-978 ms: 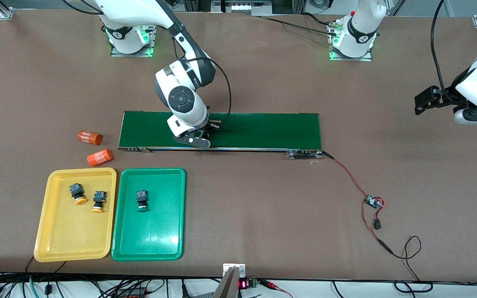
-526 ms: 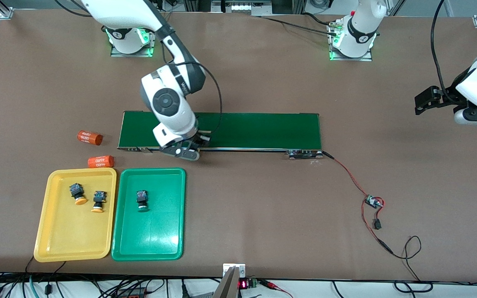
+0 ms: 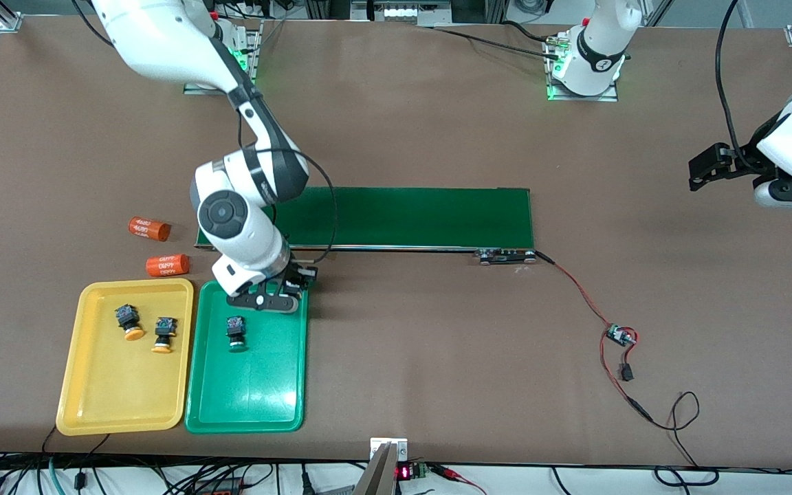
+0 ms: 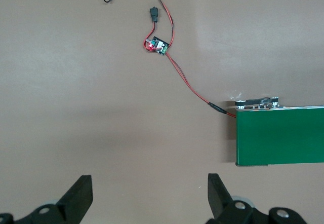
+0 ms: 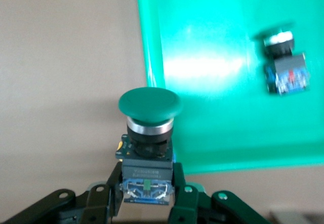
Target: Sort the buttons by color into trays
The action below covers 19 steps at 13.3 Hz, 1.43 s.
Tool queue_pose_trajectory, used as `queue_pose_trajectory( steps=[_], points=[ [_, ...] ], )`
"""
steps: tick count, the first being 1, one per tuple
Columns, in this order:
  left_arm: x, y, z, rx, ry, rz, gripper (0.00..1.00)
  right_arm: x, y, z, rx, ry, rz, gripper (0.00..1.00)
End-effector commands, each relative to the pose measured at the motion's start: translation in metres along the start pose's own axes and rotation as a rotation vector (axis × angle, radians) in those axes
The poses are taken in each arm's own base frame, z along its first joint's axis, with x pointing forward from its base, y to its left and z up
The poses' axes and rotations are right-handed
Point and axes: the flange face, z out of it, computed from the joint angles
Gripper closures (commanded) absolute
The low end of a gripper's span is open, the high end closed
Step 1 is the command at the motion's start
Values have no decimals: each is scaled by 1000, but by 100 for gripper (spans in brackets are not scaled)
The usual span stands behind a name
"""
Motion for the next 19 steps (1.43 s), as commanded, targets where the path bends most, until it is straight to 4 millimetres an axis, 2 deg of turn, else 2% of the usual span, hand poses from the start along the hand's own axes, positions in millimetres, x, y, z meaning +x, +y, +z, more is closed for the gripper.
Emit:
queue_pose_trajectory(
  steps=[1, 3, 5, 8, 9, 10, 11, 14, 15, 17, 19],
  points=[
    [2, -2, -5, 12, -6, 2, 0, 28, 22, 7, -1, 39, -78, 87],
    [2, -2, -5, 13, -5, 2, 0, 38, 36, 23, 10, 78, -105, 87],
    [2, -2, -5, 12, -5, 2, 0, 39, 37, 49, 18, 109, -110, 87],
    [2, -2, -5, 12, -5, 2, 0, 47, 43, 73, 22, 131, -103, 87],
    [2, -2, -5, 12, -6, 2, 0, 48, 47, 80, 21, 130, -96, 83],
    [2, -1, -5, 12, -5, 4, 0, 48, 48, 80, 22, 129, -87, 24],
    [2, -2, -5, 12, -5, 2, 0, 48, 49, 76, 22, 128, -89, 0],
    [2, -2, -5, 12, -5, 2, 0, 50, 48, 38, 15, 90, -77, 0],
    [2, -2, -5, 12, -5, 2, 0, 50, 45, 12, 14, 84, -78, 0],
    [2, -2, -5, 12, -5, 2, 0, 50, 52, -45, 7, 65, -69, 0],
    [2, -2, -5, 12, -5, 2, 0, 52, 75, -106, 4, 55, -38, 0]
  ],
)
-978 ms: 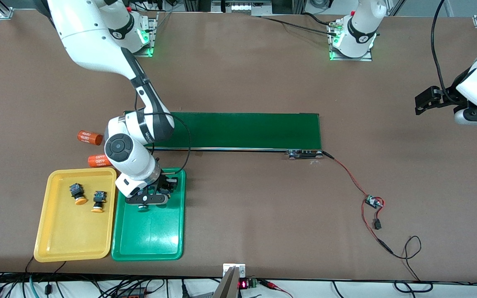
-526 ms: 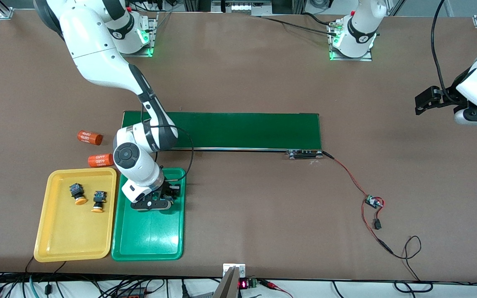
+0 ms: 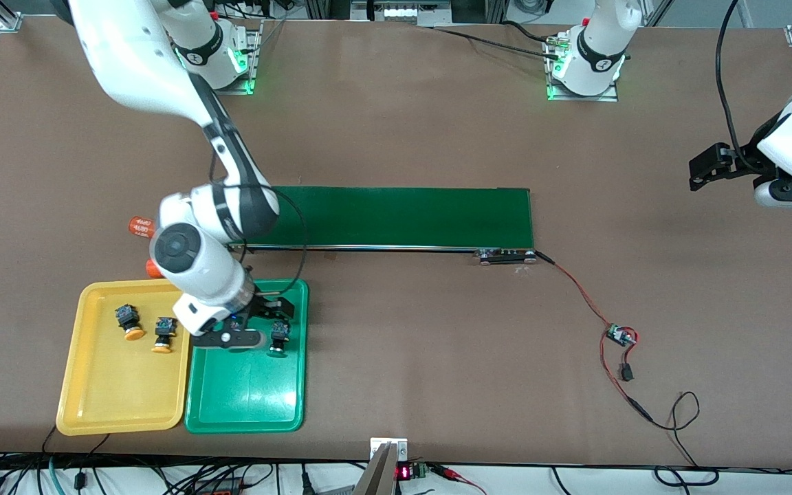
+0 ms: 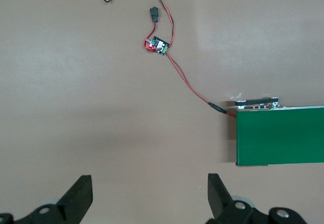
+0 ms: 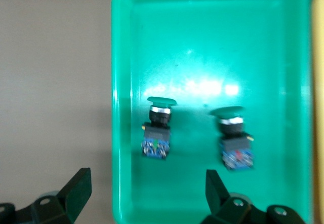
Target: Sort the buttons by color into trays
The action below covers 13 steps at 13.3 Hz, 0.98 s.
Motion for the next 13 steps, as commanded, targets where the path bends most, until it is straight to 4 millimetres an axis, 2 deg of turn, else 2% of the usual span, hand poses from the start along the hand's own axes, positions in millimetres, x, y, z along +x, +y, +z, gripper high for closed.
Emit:
queue_pose_trajectory(
  steps=[1, 4, 6, 8, 10, 11, 12, 13],
  points=[
    [2, -2, -5, 12, -4, 3, 0, -2, 38, -87, -12, -27, 46, 0],
    [2, -2, -5, 12, -6, 3, 0, -3, 114, -160, -33, -56, 131, 0],
    [2, -2, -5, 12, -4, 3, 0, -14, 156, -205, -46, -82, 189, 0],
    [2, -2, -5, 12, -4, 3, 0, -28, 192, -233, -66, -131, 209, 0],
    [2, -2, -4, 12, -7, 3, 0, -37, 219, -257, -115, -122, 126, 0],
    [2, -2, -5, 12, -6, 3, 0, -41, 246, -269, -131, -116, 113, 0],
    [2, -2, -5, 12, -6, 3, 0, -50, 266, -276, -137, -138, 104, 0],
    [2, -2, -5, 12, -6, 3, 0, -54, 278, -281, -133, -146, 74, 0]
  ],
)
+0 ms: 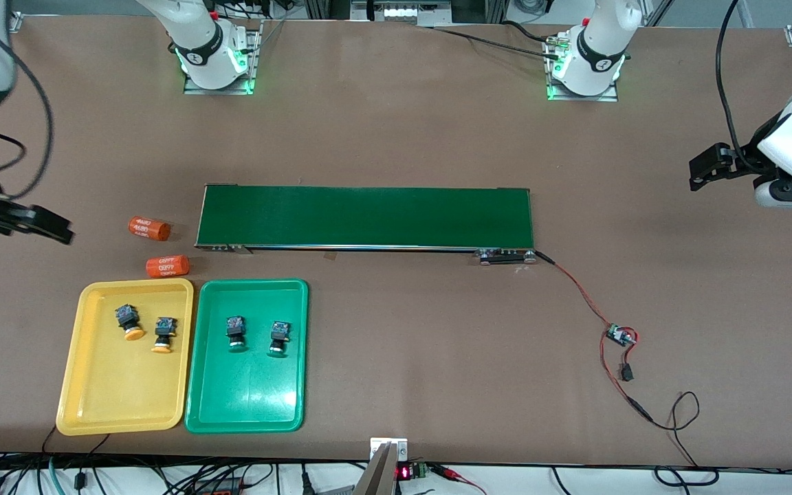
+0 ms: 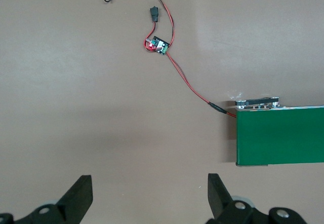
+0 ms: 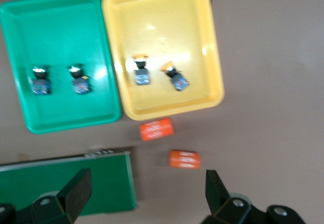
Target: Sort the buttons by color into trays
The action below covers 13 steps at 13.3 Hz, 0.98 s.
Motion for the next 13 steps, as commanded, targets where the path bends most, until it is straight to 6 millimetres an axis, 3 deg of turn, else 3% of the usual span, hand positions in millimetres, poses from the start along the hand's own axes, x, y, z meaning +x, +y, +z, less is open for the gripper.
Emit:
queue_pose_trajectory(
  steps=[1, 5, 11, 13],
  points=[
    [2, -2, -5, 12, -5, 3, 0, -18, 30, -13, -10, -10, -50, 0],
    [2, -2, -5, 12, -5, 1, 0, -52, 42, -26, 38, -28, -40, 0],
    [2, -3, -5, 12, -5, 0, 0, -79, 42, -38, 44, -23, -51, 0],
    [2, -3, -5, 12, -5, 0, 0, -80, 41, -41, 43, -15, -54, 0]
  ],
)
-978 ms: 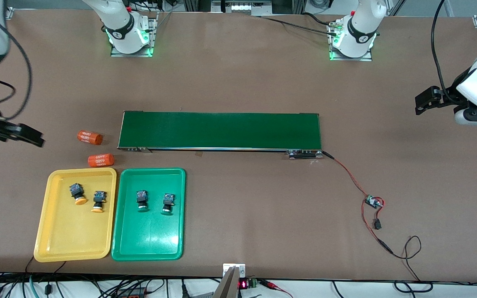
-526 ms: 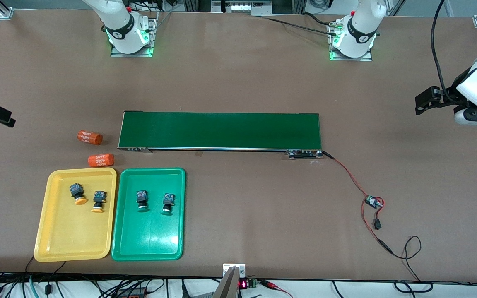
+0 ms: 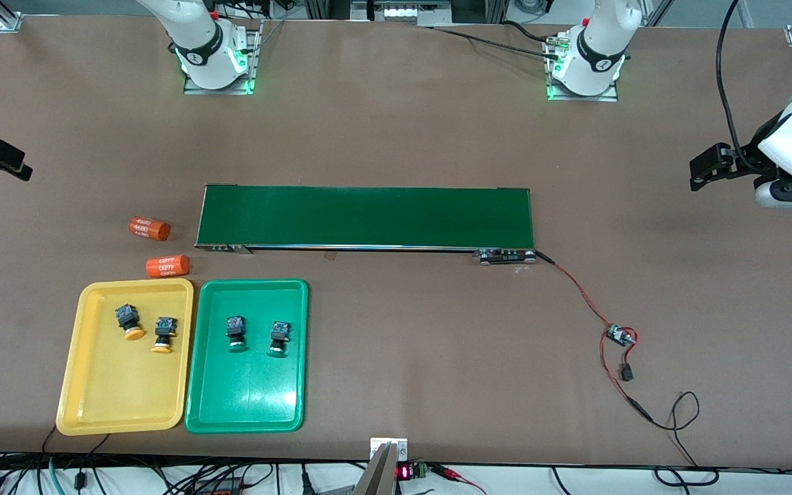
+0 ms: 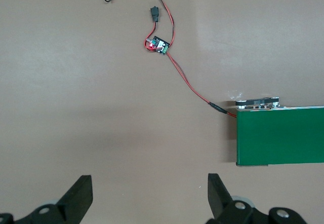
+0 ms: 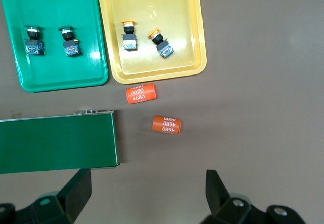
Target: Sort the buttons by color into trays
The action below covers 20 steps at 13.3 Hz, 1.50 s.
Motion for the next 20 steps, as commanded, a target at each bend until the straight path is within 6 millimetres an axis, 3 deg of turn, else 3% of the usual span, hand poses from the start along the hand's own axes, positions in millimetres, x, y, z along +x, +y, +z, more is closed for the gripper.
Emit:
queue_pose_trajectory(
  steps=[1, 5, 20],
  points=[
    [2, -2, -5, 12, -5, 1, 0, -10, -2, -4, 11, 9, -20, 0],
    [2, -2, -5, 12, -5, 1, 0, -13, -12, -7, 12, -12, -24, 0],
    [2, -2, -5, 12, -5, 1, 0, -13, -11, -7, 19, -20, -24, 0]
  ],
)
